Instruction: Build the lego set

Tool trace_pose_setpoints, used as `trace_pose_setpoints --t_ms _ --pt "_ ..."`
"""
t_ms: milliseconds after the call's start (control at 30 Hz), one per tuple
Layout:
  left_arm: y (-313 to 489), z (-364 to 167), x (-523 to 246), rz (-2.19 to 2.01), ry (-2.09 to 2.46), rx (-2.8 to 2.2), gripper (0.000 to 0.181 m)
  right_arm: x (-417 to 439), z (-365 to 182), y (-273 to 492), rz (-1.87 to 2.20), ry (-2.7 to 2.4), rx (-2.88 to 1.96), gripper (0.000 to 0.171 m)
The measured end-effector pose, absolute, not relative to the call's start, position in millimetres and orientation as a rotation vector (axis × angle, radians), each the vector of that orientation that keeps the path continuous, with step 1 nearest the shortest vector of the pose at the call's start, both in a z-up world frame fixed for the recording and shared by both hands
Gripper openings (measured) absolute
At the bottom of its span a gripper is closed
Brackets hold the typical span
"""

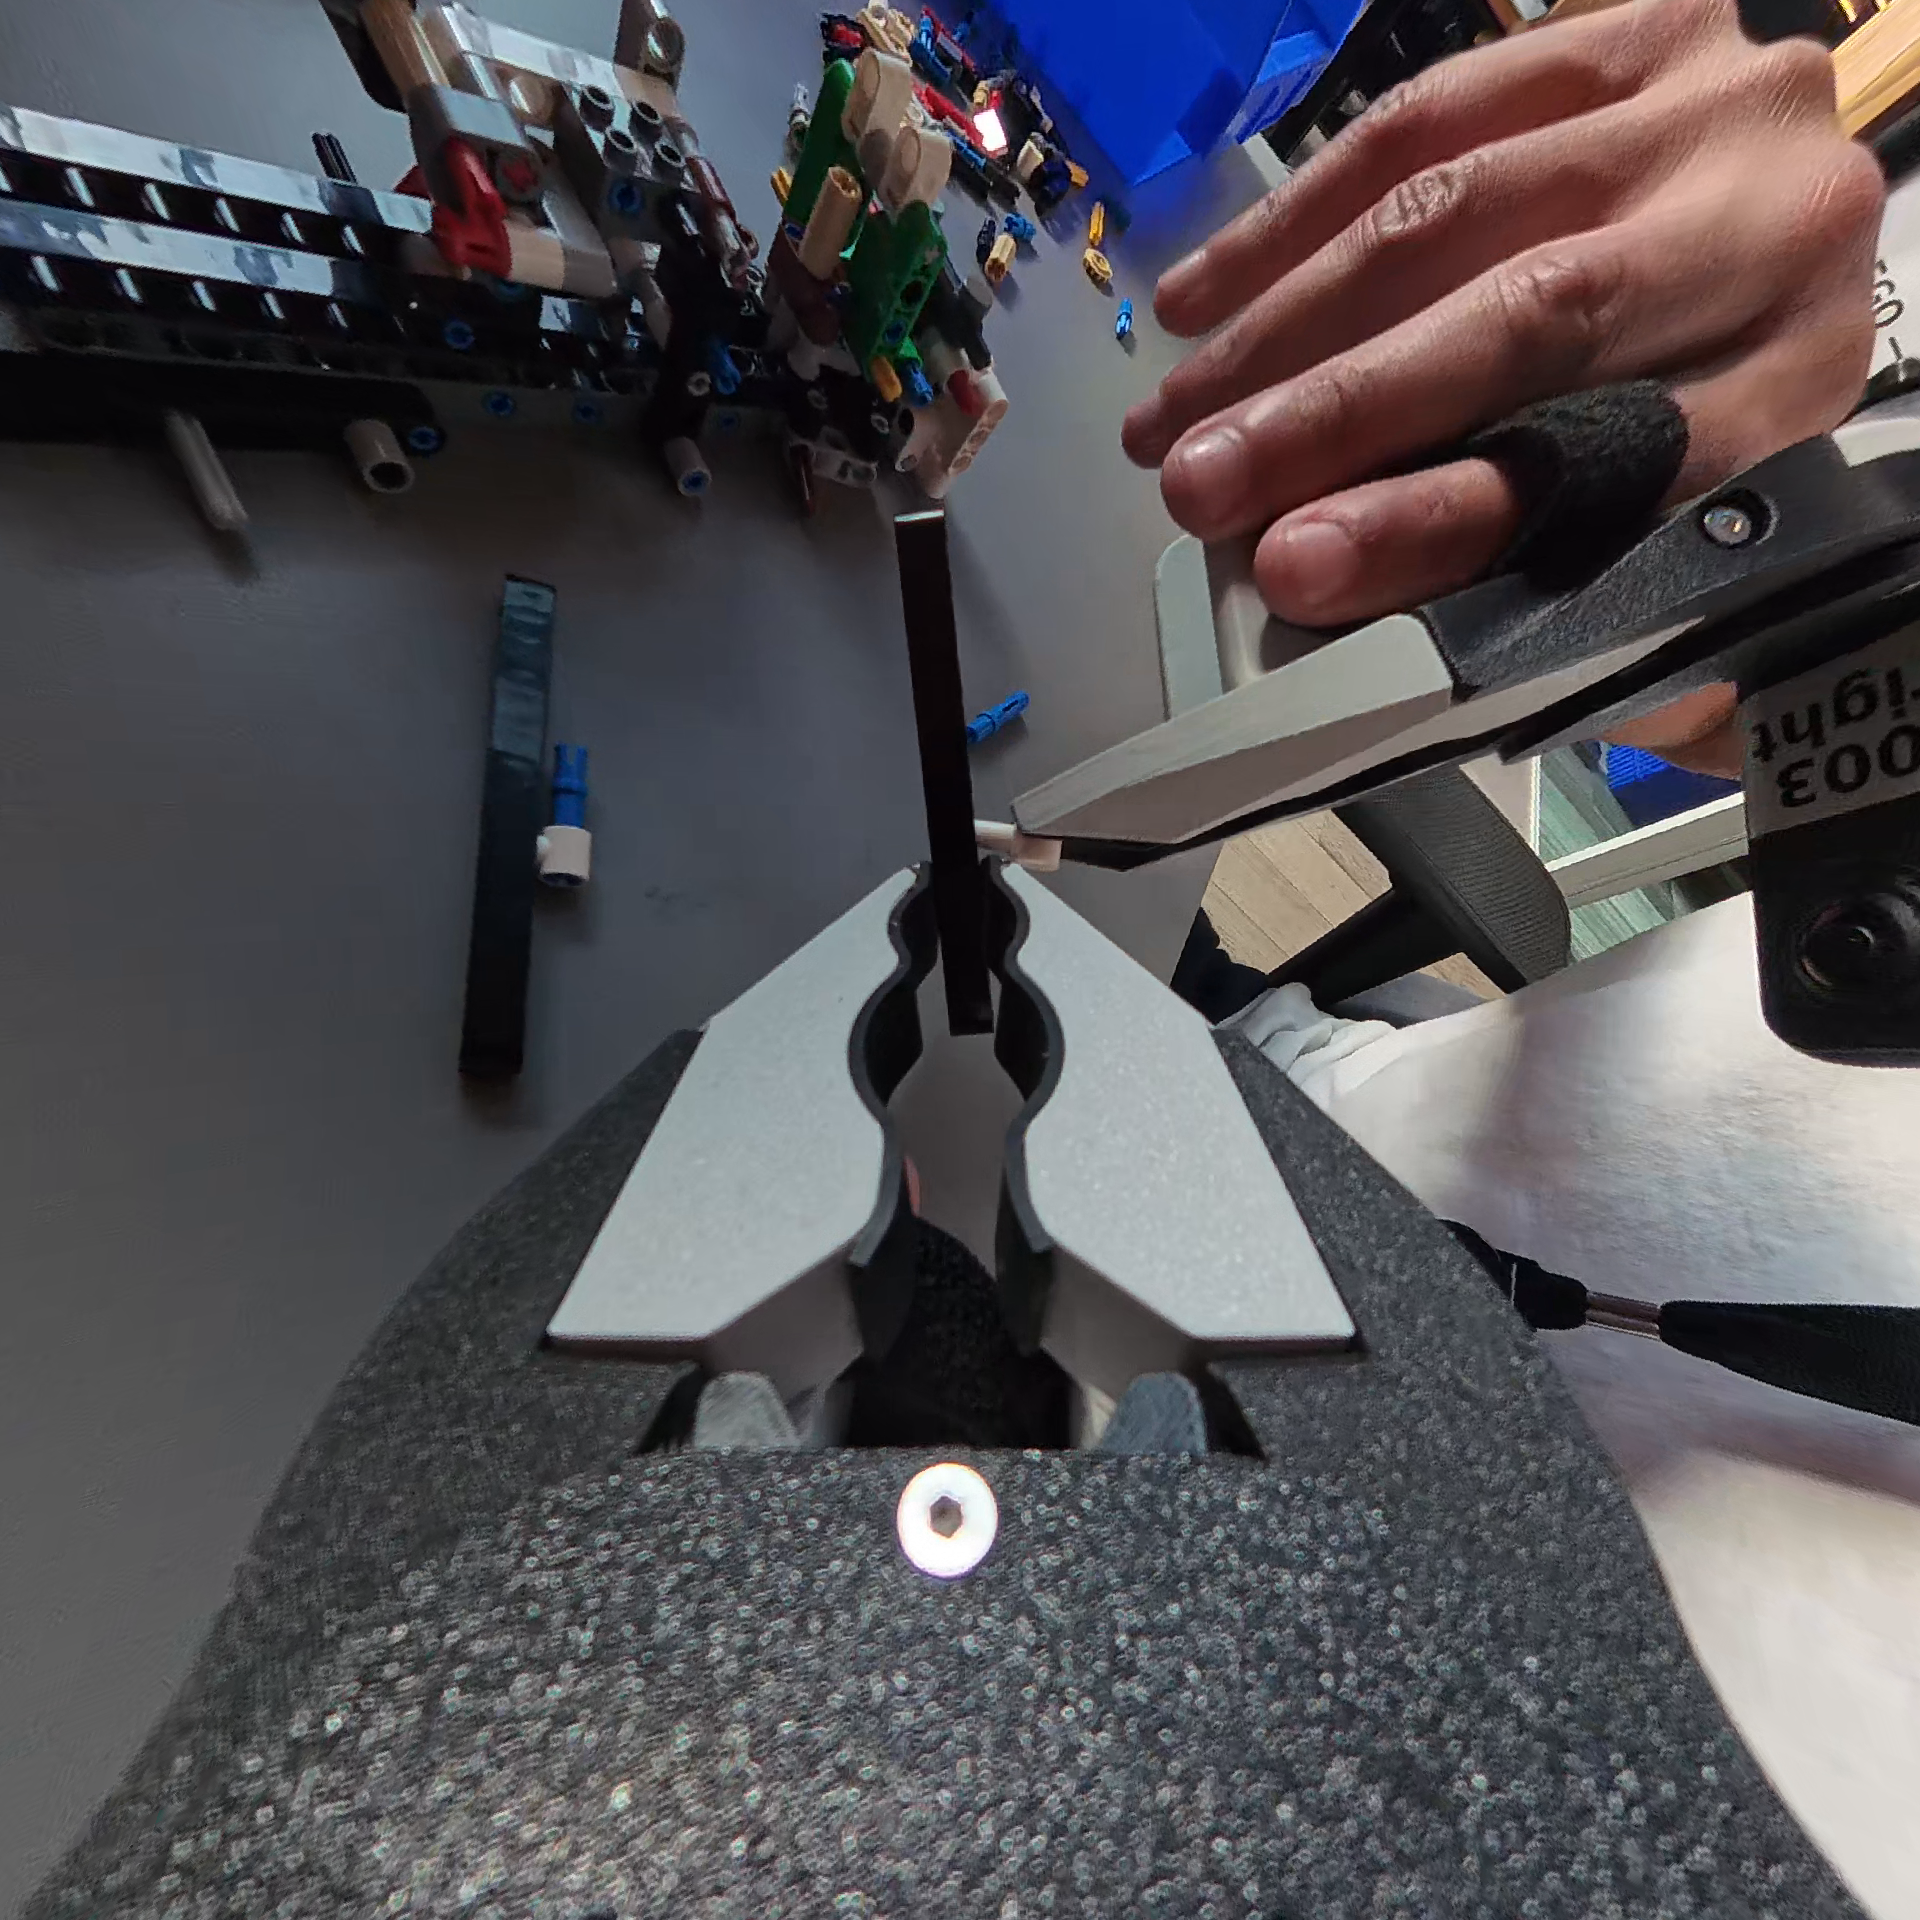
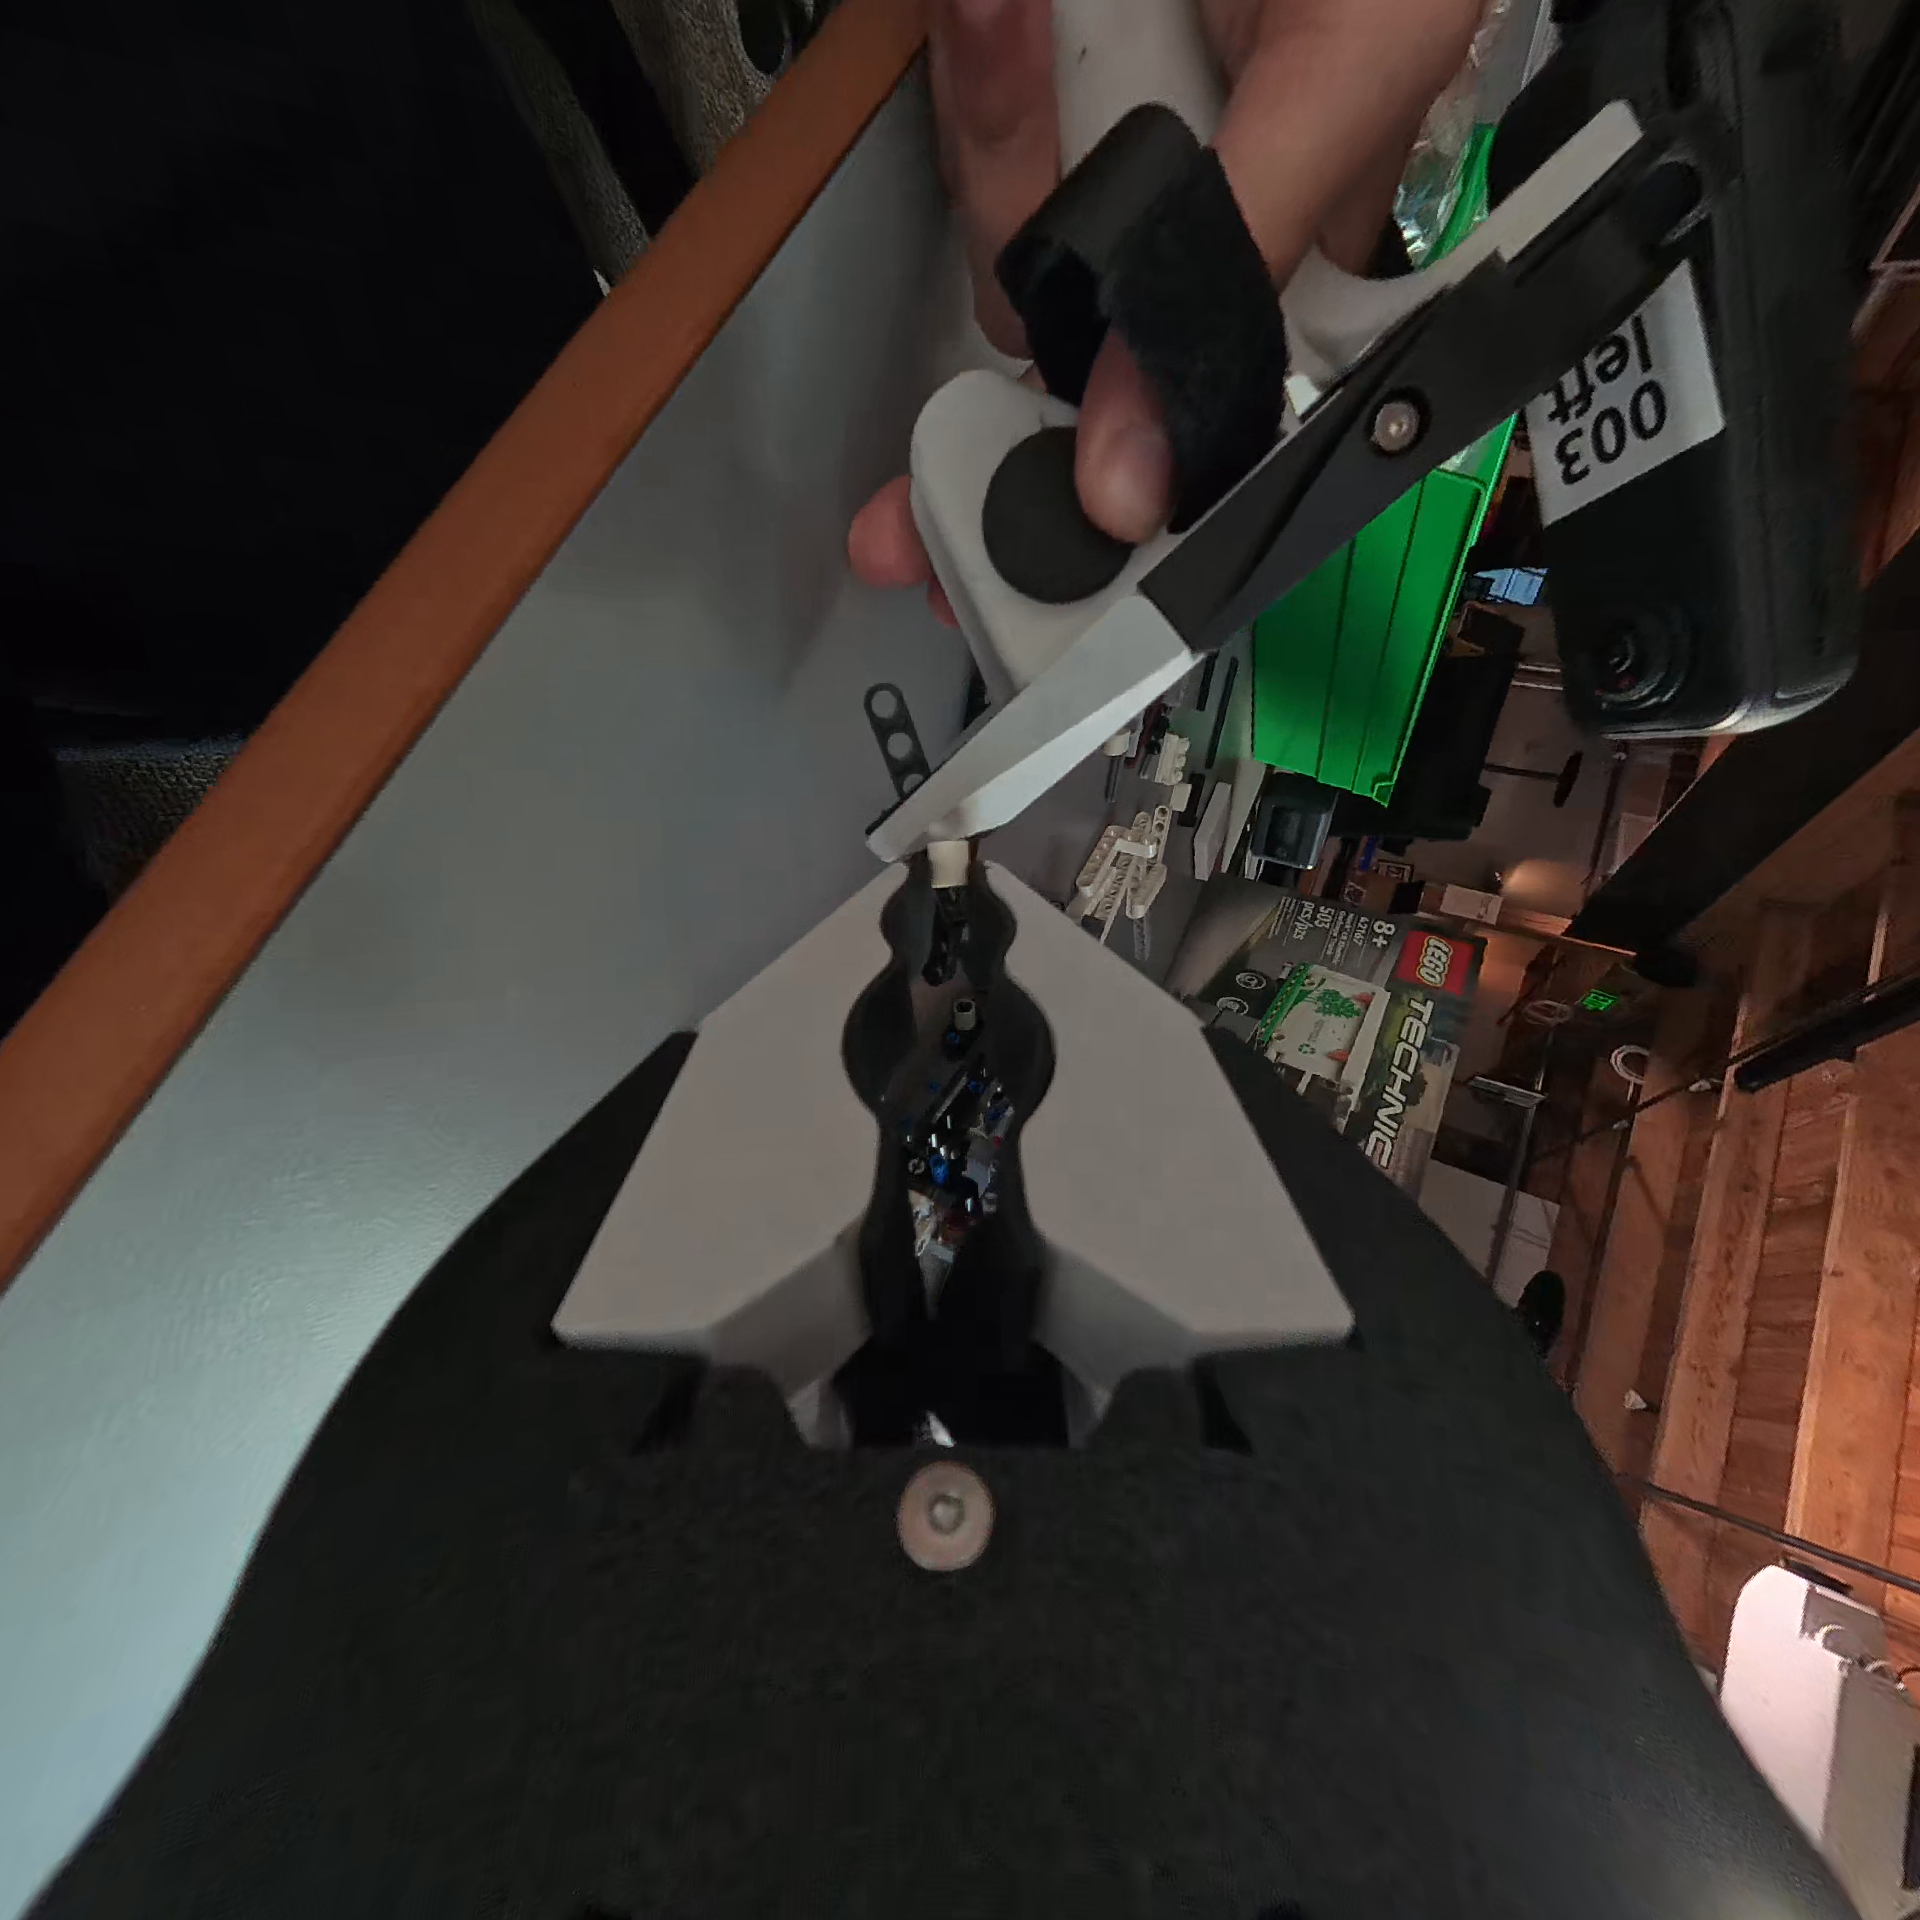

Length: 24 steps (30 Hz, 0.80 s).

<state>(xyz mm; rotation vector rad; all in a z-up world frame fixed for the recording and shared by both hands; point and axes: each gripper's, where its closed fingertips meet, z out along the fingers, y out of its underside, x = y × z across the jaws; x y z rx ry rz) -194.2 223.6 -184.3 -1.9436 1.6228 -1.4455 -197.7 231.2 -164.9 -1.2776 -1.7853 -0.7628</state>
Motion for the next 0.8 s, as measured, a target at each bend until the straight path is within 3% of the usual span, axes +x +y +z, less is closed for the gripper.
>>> trace_pose_setpoints --t_ms 800 --pt "214.2 -187.6 -196.9 -1.564 1.860 -1.929 0.006 -199.4 -169.6 224.6 -0.424 -2.014 -1.255 0.006"
